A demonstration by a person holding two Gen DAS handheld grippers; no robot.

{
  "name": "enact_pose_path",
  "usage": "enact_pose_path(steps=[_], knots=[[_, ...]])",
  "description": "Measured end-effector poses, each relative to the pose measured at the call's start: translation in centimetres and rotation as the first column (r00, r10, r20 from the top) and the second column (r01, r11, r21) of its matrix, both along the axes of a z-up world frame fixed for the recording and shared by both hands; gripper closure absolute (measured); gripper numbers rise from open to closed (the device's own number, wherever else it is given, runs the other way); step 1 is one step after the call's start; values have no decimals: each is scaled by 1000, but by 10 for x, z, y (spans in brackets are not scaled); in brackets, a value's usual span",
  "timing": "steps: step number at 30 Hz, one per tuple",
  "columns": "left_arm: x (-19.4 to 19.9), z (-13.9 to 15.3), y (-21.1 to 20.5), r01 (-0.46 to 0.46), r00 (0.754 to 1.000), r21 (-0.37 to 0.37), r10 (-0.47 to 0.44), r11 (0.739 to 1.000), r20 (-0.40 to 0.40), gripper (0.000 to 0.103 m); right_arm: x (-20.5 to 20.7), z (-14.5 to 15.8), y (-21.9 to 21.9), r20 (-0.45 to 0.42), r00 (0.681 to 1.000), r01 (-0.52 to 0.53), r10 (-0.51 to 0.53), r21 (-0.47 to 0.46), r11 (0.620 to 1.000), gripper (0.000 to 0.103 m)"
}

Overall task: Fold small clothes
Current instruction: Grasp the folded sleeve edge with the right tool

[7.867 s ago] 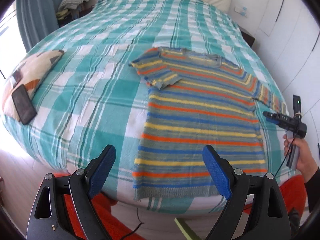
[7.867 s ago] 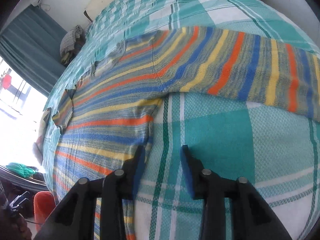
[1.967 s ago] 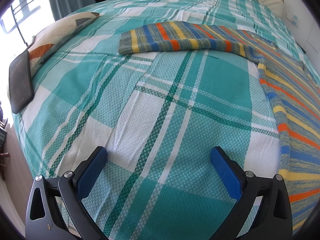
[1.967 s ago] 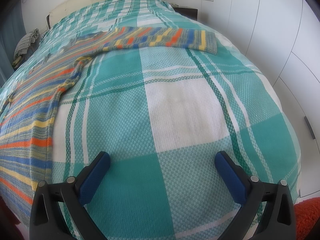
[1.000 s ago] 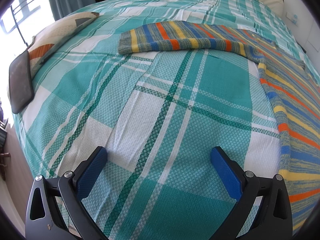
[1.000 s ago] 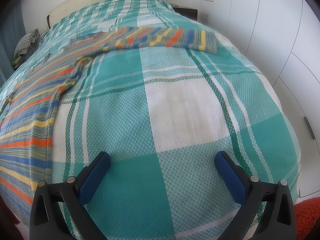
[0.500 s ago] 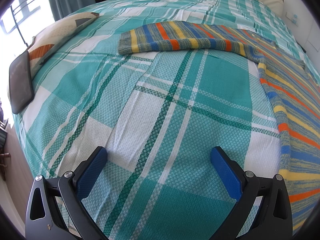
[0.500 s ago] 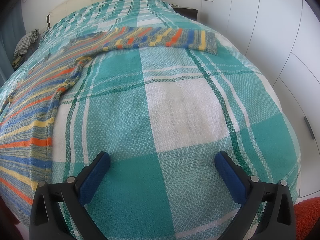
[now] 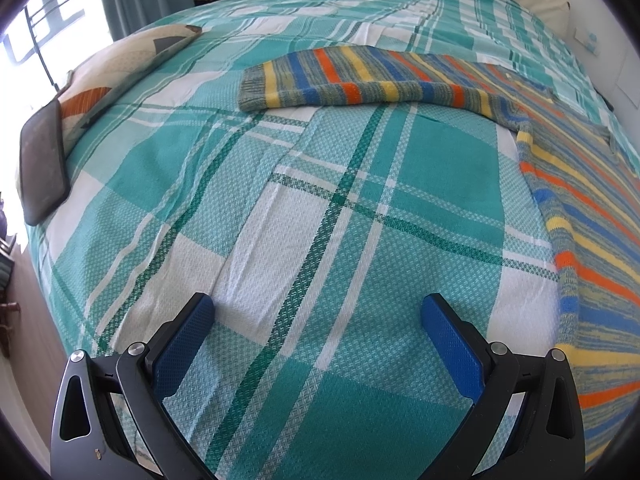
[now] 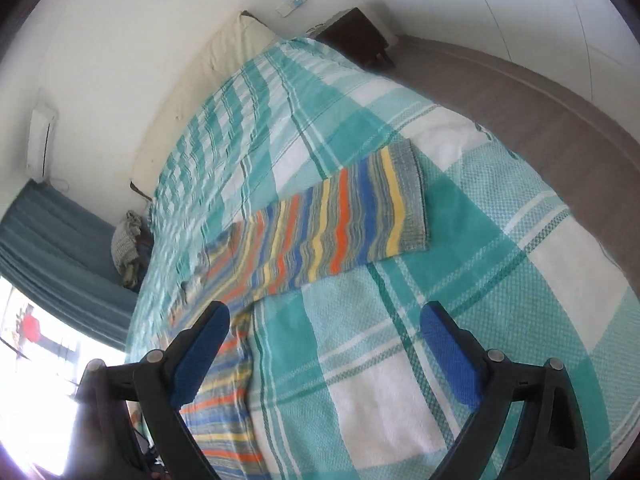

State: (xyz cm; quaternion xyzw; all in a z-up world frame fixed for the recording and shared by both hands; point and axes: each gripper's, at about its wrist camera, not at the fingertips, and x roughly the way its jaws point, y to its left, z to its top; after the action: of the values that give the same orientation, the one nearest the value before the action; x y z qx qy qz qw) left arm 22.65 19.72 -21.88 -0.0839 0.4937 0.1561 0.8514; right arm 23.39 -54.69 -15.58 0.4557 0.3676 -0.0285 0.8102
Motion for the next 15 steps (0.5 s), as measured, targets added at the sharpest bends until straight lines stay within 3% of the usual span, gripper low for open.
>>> enact_pose_path(steps=[4,9,11,13,14,15], knots=[[-2,0,-1,1,1000,8,-1,1000,12,0,26,-34,-37,-50,995,90,-85,107,990,19],[-2,-1,-3,-3,1000,19,3,1000,13,0,63,-40,-38,-67,998,21,-16,62,998,24],[0,-1,-4,-9,1000,25,9,1000,15,0,76,-42,-34,-113,993,-26,28,18,1000,35],[0,-2,-5,-13,1000,33,13,999,16,0,89,-42,-24,-183,979,-97,85,-63,993,57],[0,-2,-5,-14,1000,36,13,999,16,0,93,-42,-21,-215,972,-122,100,-96,988,63],[0,-2,-5,-14,1000,37,14,999,16,0,96,-41,-19,-242,965,-137,105,-120,983,82]])
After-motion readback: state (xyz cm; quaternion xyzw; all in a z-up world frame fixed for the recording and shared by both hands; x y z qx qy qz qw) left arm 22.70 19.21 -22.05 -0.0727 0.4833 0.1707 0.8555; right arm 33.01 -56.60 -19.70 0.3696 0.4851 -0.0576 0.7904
